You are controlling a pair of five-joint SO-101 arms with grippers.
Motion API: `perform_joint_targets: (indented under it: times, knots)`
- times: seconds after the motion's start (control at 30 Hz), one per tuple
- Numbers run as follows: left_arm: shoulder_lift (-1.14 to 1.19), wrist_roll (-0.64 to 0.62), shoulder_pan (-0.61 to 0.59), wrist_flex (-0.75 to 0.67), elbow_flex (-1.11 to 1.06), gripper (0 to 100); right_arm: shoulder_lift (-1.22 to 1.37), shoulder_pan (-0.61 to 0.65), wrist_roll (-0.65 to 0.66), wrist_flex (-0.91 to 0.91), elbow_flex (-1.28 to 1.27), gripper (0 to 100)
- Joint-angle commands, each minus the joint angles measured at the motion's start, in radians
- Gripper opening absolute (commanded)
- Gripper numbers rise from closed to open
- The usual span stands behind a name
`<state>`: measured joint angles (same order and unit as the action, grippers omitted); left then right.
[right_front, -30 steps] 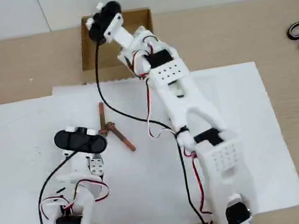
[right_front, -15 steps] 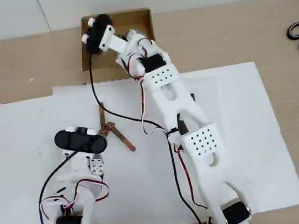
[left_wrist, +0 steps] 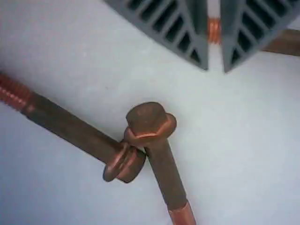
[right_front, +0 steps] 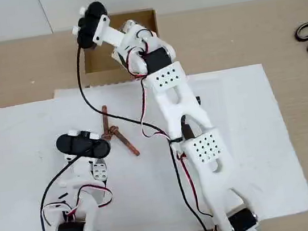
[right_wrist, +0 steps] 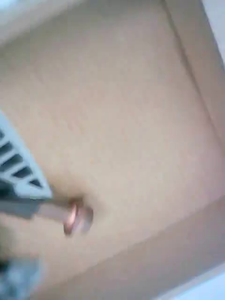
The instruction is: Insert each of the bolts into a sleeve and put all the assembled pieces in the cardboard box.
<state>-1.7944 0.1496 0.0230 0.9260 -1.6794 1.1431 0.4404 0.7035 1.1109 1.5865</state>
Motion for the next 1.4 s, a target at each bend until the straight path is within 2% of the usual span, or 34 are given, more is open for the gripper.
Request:
perform_joint_targets:
  times: [0.0,0.2,0.37,0.5,0.6,0.93,1.03,1.37]
  knots:
    - [-0.011,0.006,-0.002,-0.018,0.004,1,-0.033,0.01,0.006,0.108,0.103,0.6]
    - [-0.011,0.006,-0.002,-0.018,0.004,1,-0.206,0.01,-0.002,0.338,0.095,0.2]
    - [-0.011,0.006,-0.002,-0.017,0.004,1,-0.272,0.035,-0.275,0.61,0.095,0.2]
    - [-0.011,0.006,-0.002,-0.017,0.004,1,-0.326,0.03,-0.423,0.625,0.083,0.3]
    - [-0.009,0.006,-0.002,-0.017,0.004,1,-0.378,0.028,-0.496,0.628,-0.035,0.3]
    - [-0.009,0.006,-0.002,-0.017,0.004,1,-0.819,0.03,-0.733,0.621,-0.727,0.4]
    - [-0.009,0.006,-0.002,-0.017,0.004,1,-0.885,0.03,-0.775,0.621,-0.861,0.4]
    - [-0.009,0.006,-0.015,-0.011,0.004,1,-0.857,-0.036,-0.885,0.627,-0.944,0.6]
